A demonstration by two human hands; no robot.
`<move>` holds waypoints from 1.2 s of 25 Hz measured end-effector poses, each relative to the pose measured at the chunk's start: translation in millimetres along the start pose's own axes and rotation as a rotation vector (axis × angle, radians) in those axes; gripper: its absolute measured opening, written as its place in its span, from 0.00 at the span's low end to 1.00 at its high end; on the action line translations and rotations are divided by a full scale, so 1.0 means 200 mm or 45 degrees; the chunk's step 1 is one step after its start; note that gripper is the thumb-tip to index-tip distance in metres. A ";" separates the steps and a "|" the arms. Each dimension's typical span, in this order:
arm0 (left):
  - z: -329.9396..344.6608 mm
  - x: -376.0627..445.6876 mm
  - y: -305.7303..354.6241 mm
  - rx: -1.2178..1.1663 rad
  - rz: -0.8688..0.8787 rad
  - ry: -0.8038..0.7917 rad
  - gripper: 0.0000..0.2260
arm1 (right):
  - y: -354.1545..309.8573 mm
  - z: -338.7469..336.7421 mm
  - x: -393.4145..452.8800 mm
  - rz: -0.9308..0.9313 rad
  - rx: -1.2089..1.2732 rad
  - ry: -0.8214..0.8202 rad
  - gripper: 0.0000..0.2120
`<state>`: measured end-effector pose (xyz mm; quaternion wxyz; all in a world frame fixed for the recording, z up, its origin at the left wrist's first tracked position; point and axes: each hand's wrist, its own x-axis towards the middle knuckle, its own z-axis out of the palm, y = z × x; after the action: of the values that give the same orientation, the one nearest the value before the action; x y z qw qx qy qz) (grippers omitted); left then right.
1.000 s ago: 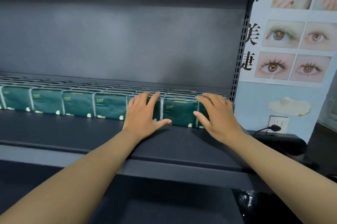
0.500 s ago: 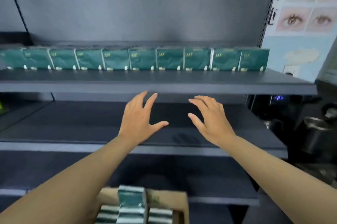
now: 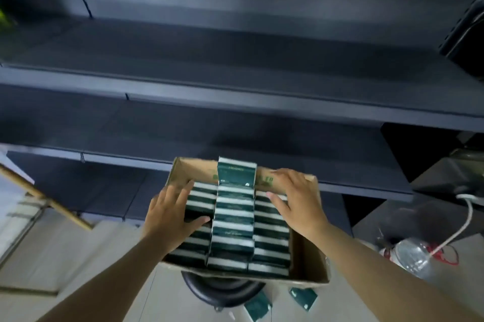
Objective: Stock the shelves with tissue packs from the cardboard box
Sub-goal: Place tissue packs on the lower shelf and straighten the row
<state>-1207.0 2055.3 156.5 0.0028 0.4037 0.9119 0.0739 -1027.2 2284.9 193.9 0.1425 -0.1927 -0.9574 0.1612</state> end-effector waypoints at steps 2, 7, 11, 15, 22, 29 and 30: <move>0.19 -0.09 -0.06 0.008 -0.043 -0.094 0.40 | 0.01 0.22 -0.07 -0.013 0.065 -0.089 0.24; 0.49 -0.21 -0.12 -0.019 -0.092 -0.261 0.44 | 0.04 0.61 -0.24 -0.037 0.324 -0.392 0.22; 0.54 -0.22 -0.12 0.039 -0.129 -0.288 0.43 | 0.04 0.74 -0.29 -0.016 0.384 -0.463 0.18; 0.54 -0.22 -0.13 0.047 -0.135 -0.289 0.42 | 0.04 0.79 -0.28 -0.022 0.281 -0.499 0.20; 0.39 -0.21 -0.13 0.074 -0.119 -0.285 0.45 | -0.01 0.65 -0.23 -0.014 0.267 -0.514 0.16; -0.12 -0.09 -0.28 0.031 -0.040 -0.044 0.43 | -0.36 0.19 0.04 -0.063 0.400 -0.284 0.15; -0.22 -0.07 -0.32 0.032 -0.018 0.004 0.45 | -0.43 0.12 0.09 -0.071 0.408 -0.233 0.15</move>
<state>-1247.5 1998.1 190.5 -0.0031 0.3972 0.9156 0.0630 -1078.8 2210.1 207.5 0.0881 -0.1255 -0.9333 0.3246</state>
